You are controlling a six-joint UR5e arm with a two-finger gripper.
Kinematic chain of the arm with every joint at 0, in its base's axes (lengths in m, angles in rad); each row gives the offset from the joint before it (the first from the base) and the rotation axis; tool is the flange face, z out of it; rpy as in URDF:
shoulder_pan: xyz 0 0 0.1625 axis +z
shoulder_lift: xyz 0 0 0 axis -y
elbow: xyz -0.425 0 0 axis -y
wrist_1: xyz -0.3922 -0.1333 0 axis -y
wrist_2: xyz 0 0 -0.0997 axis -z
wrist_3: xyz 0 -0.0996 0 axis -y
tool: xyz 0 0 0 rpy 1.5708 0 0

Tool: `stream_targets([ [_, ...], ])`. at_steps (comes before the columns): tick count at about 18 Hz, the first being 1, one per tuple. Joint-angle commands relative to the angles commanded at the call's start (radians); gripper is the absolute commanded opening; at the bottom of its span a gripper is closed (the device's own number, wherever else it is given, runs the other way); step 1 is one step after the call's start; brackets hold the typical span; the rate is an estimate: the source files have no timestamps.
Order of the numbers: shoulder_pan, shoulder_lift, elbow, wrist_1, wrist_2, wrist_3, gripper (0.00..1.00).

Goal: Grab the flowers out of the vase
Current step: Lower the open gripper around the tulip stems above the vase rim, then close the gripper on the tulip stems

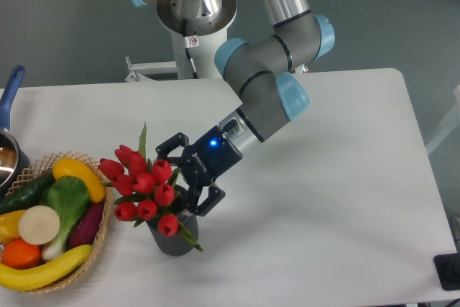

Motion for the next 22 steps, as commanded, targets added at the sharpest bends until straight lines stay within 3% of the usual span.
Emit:
stream_targets([
  [3, -0.002, -0.002, 0.008, 0.000, -0.002, 0.000, 0.97],
  [10, -0.002, -0.008, 0.015, 0.000, -0.003, -0.012, 0.65],
  [16, 0.003, -0.008, 0.017, 0.002, -0.008, -0.018, 0.49],
  [22, 0.015, 0.003, 0.012, 0.000, -0.024, -0.021, 0.49],
])
